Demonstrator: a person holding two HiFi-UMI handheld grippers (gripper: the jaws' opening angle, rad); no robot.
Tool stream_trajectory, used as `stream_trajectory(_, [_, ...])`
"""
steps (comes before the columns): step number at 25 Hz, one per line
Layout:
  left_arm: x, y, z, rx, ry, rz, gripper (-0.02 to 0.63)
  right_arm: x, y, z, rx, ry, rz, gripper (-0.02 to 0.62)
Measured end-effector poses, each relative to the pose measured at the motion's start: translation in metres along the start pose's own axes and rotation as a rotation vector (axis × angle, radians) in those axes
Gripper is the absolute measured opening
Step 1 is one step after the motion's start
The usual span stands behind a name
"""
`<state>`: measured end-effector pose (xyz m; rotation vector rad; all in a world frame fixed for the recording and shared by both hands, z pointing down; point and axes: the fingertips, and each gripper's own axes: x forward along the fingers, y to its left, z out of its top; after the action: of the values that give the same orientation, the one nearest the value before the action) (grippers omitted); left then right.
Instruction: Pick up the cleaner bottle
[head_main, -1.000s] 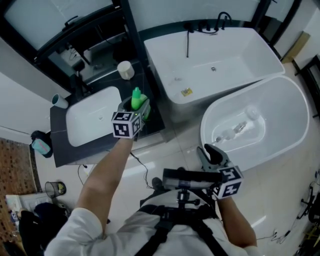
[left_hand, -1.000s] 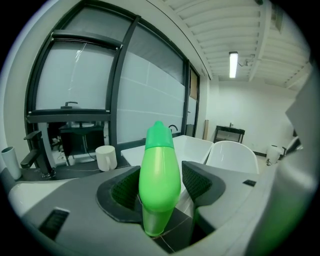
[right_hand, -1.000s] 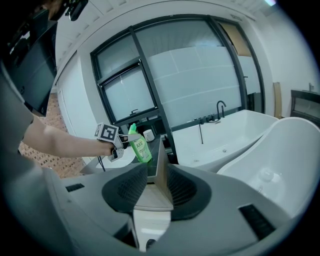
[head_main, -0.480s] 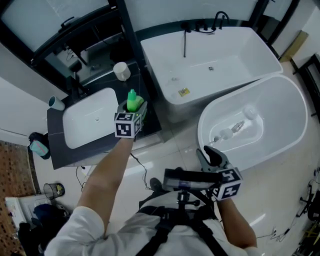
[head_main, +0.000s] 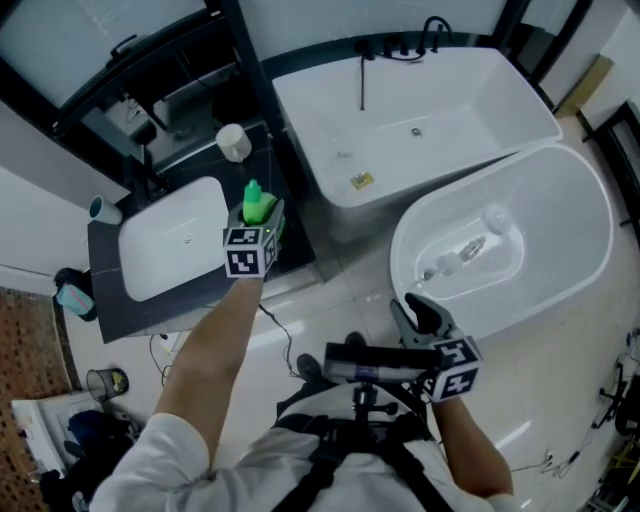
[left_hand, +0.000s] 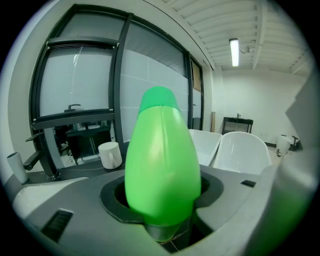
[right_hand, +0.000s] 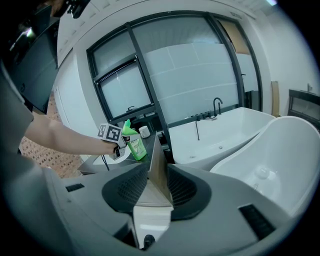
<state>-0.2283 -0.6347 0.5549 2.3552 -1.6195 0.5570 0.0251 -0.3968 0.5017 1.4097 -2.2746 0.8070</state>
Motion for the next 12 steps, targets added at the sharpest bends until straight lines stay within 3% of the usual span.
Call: stream_trajectory(12, [0.0018,0.0050,-0.0039,0.020,0.014,0.027,0.183,0.0049,-0.0001,-0.0034,-0.004,0.022,0.006,0.130])
